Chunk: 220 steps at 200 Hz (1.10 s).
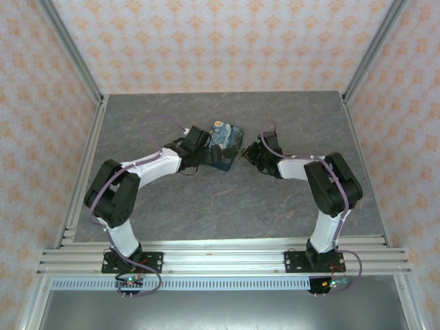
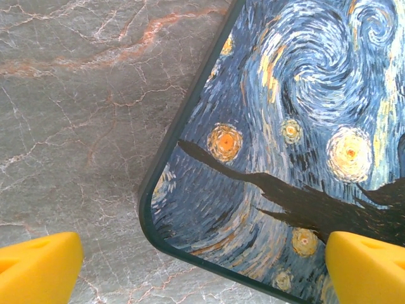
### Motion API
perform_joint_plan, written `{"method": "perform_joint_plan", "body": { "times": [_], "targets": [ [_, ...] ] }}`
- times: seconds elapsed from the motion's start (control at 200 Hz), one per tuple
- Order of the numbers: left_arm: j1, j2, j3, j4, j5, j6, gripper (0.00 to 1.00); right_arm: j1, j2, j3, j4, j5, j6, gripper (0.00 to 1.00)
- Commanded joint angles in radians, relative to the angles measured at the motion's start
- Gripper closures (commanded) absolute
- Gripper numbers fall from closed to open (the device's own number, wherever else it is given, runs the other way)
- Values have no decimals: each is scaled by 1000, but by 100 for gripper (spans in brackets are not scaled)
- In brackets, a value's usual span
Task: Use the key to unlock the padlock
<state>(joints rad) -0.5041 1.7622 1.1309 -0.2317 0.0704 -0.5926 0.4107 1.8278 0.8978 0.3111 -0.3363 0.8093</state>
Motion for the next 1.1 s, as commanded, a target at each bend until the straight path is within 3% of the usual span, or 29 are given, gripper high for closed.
{"method": "perform_joint_plan", "body": {
  "times": [0.0,0.32,0.711,0.961,1.026,1.096],
  "targets": [
    [-4,37,-43,-126,-19,40,3,-7,7,23,-25,22,-21,100],
    [-4,10,-31,-132,-1,42,2,-33,-71,-98,32,16,28,100],
    [-4,-135,-8,-165,67,42,0,-33,-247,-363,147,-27,121,100],
    [-4,-244,-9,-208,70,24,0,-33,-410,-484,32,-28,143,100],
    [-4,-275,-15,-218,63,21,0,-33,-459,-512,-23,-10,143,90],
    [-4,-308,-22,-232,54,21,0,-32,-519,-530,-94,4,136,72]
  ]
}}
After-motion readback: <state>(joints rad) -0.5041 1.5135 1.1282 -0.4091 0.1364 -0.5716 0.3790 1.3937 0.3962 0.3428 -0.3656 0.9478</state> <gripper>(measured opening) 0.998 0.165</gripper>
